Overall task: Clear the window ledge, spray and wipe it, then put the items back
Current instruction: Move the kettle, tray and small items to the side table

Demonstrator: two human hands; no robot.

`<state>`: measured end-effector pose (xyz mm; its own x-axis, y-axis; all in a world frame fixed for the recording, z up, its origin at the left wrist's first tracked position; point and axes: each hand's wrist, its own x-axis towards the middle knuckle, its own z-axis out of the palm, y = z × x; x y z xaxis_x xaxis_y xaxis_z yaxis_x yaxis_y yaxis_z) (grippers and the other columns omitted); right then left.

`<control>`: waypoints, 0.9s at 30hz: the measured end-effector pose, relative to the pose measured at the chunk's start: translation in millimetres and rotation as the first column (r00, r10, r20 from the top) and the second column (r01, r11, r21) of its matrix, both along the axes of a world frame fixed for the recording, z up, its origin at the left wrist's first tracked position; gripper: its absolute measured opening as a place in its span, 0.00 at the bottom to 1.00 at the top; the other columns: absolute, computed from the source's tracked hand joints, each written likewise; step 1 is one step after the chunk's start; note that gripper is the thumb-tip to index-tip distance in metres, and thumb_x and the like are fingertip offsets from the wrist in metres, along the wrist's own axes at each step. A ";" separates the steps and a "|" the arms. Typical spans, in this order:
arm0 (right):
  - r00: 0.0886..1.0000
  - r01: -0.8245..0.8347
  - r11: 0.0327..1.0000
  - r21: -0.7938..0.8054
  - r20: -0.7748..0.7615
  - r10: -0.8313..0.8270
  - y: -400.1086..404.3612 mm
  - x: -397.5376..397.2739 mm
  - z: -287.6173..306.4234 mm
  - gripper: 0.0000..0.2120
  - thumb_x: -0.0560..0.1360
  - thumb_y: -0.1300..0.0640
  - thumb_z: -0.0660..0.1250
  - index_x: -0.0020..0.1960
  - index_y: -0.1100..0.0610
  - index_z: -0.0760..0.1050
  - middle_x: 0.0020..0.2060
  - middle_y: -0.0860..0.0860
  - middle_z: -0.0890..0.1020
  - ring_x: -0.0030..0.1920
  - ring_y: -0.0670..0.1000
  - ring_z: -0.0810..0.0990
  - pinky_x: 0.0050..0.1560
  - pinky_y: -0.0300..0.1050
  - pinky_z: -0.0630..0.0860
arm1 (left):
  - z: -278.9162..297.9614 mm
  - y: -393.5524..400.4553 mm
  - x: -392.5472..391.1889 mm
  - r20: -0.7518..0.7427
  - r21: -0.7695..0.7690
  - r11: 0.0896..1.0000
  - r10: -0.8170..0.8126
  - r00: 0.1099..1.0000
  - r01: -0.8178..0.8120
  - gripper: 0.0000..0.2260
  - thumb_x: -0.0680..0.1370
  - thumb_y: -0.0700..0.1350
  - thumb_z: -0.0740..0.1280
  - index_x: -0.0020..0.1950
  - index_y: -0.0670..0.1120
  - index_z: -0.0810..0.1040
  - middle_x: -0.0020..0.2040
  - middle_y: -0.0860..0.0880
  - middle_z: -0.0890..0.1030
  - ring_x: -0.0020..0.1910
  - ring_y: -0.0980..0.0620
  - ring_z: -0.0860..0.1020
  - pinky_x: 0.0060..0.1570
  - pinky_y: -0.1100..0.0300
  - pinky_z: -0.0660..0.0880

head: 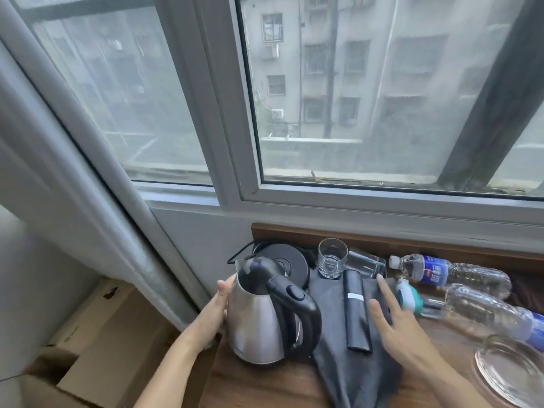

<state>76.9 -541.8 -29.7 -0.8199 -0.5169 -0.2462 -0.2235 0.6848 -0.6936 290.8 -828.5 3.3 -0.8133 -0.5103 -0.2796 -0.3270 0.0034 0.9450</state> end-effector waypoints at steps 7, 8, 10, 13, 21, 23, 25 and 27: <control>0.999 0.009 0.999 0.031 -0.046 -0.007 -2.6 0.7 -15.1 0.39 0.61 0.12 0.45 0.72 0.16 0.48 0.82 0.56 0.47 0.74 0.60 0.72 0.75 0.58 0.65 | -9.7 -6.3 11.3 -0.116 -0.001 0.990 -0.137 0.984 0.138 0.44 0.71 0.79 0.57 0.82 0.58 0.60 0.80 0.52 0.66 0.80 0.50 0.63 0.77 0.44 0.63; 0.999 0.003 0.999 0.033 -0.046 -0.001 -3.6 2.0 -13.7 0.40 0.60 0.11 0.44 0.72 0.16 0.48 0.83 0.54 0.46 0.77 0.59 0.68 0.76 0.58 0.64 | -12.8 -6.1 12.8 -0.134 -0.024 0.990 -0.144 0.980 0.142 0.45 0.71 0.78 0.59 0.83 0.56 0.59 0.81 0.52 0.65 0.81 0.50 0.62 0.77 0.47 0.63; 0.999 -0.002 0.999 0.042 -0.045 0.004 -4.9 2.7 -13.6 0.40 0.60 0.11 0.44 0.71 0.15 0.46 0.82 0.54 0.47 0.73 0.60 0.73 0.73 0.58 0.67 | -20.3 -6.9 14.8 -0.136 -0.049 0.990 -0.141 0.981 0.135 0.51 0.70 0.76 0.66 0.84 0.51 0.54 0.83 0.50 0.61 0.82 0.49 0.59 0.78 0.48 0.61; 0.999 -0.004 0.999 0.032 -0.051 0.005 -5.6 3.2 -16.2 0.40 0.61 0.11 0.44 0.72 0.16 0.46 0.82 0.53 0.47 0.78 0.59 0.67 0.74 0.60 0.67 | -33.3 -11.1 14.8 -0.110 -0.037 0.984 -0.180 0.977 0.177 0.59 0.64 0.75 0.73 0.84 0.50 0.50 0.83 0.50 0.59 0.82 0.49 0.57 0.79 0.42 0.58; 0.993 0.046 0.998 -0.037 -0.106 -0.050 -11.9 14.7 -18.5 0.40 0.65 0.16 0.48 0.76 0.22 0.52 0.81 0.52 0.49 0.82 0.60 0.54 0.74 0.63 0.63 | -64.8 -3.3 12.9 -0.074 -0.079 0.992 -0.102 0.992 0.096 0.62 0.56 0.64 0.86 0.83 0.53 0.58 0.78 0.41 0.67 0.78 0.39 0.66 0.74 0.30 0.62; 0.993 0.053 0.998 -0.039 -0.108 -0.057 -11.3 15.9 -18.1 0.42 0.64 0.14 0.46 0.77 0.24 0.54 0.80 0.49 0.50 0.81 0.60 0.56 0.74 0.63 0.64 | -69.2 1.7 12.3 -0.079 -0.108 0.993 -0.063 0.995 0.054 0.63 0.56 0.66 0.85 0.83 0.51 0.58 0.78 0.40 0.67 0.78 0.37 0.65 0.73 0.29 0.62; 0.991 0.056 0.998 -0.027 -0.118 -0.059 -10.5 15.4 -18.9 0.43 0.63 0.13 0.44 0.77 0.24 0.55 0.80 0.47 0.49 0.80 0.61 0.59 0.73 0.64 0.65 | -71.5 3.2 12.8 -0.094 -0.109 0.993 -0.052 0.994 0.042 0.63 0.56 0.67 0.84 0.83 0.48 0.58 0.78 0.38 0.67 0.77 0.36 0.66 0.72 0.28 0.62; 0.988 0.064 0.998 -0.011 -0.139 -0.064 -9.7 14.5 -20.6 0.42 0.65 0.14 0.41 0.77 0.25 0.55 0.79 0.48 0.50 0.78 0.63 0.63 0.70 0.65 0.68 | -72.9 0.6 13.9 -0.090 -0.118 0.990 -0.088 0.992 0.077 0.65 0.55 0.67 0.84 0.83 0.47 0.57 0.78 0.38 0.67 0.77 0.36 0.66 0.72 0.28 0.63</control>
<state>91.4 -551.6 -50.4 -0.8773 -0.4634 -0.1246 -0.2738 0.6966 -0.6632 304.7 -827.9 -69.7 -0.8739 -0.4646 -0.1431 -0.2304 0.1365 0.9635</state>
